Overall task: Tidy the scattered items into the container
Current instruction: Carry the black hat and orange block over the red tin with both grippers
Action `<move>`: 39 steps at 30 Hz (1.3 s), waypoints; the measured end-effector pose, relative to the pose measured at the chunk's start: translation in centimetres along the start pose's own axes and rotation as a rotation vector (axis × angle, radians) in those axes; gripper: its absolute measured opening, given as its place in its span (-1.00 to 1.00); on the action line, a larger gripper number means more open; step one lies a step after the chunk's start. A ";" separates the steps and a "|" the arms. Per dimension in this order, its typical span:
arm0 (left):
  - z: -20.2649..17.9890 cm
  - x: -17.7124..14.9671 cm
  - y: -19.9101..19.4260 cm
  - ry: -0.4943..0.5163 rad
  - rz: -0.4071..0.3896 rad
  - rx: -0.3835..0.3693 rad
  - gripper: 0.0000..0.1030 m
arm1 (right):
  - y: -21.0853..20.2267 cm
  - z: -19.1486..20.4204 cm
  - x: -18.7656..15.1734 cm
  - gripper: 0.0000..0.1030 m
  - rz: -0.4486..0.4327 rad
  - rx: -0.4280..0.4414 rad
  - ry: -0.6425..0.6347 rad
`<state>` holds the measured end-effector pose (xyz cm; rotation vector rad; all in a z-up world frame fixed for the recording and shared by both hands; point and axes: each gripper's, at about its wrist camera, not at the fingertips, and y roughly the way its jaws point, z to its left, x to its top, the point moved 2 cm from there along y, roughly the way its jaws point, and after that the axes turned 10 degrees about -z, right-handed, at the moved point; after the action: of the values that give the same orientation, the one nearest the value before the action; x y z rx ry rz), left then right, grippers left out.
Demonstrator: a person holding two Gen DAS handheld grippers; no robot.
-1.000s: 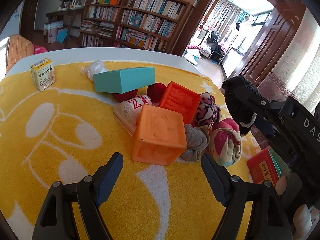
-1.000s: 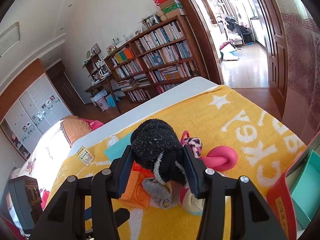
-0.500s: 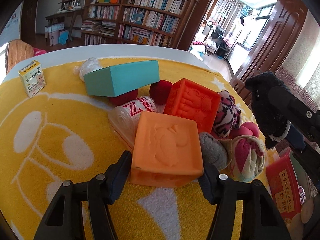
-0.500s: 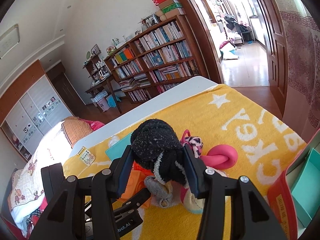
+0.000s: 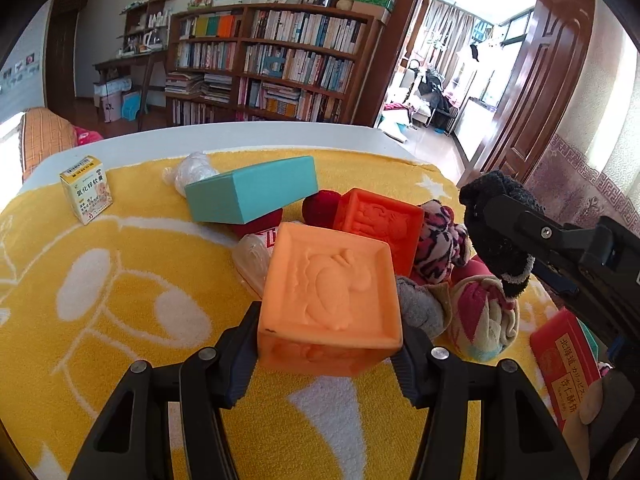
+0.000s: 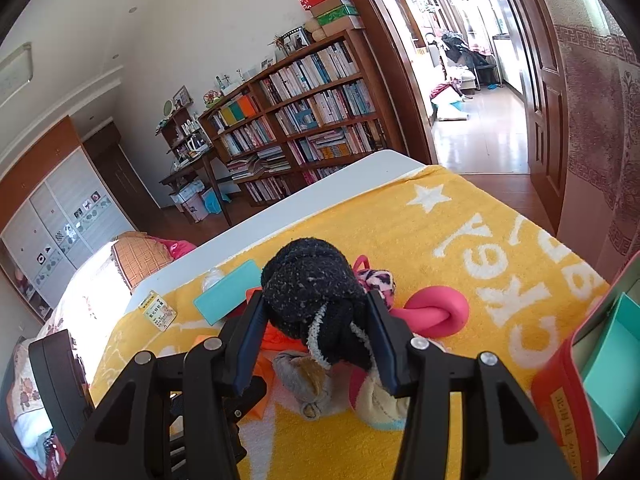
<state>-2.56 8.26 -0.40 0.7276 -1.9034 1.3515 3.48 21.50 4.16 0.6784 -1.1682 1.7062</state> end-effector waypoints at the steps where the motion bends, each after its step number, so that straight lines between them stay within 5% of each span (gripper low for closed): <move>1: -0.1 0.1 -0.3 0.010 -0.011 0.006 0.16 | 0.0 0.0 0.0 0.03 -0.001 -0.003 0.000; 23: -1.8 1.6 -4.1 0.050 -0.124 -0.023 0.16 | -0.6 -0.6 0.1 0.03 -0.052 -0.085 -0.004; 29: -1.9 1.9 -4.9 -0.014 -0.115 -0.133 0.16 | -4.4 -0.1 0.5 0.03 -0.090 -0.079 -0.015; 39: -5.4 1.6 -6.4 0.023 -0.104 -0.240 0.16 | -12.2 -3.7 0.9 0.03 -0.127 -0.140 -0.054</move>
<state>2.51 11.41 5.72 0.6773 -1.9398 1.0407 14.40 26.62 8.34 0.7008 -1.2426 1.4936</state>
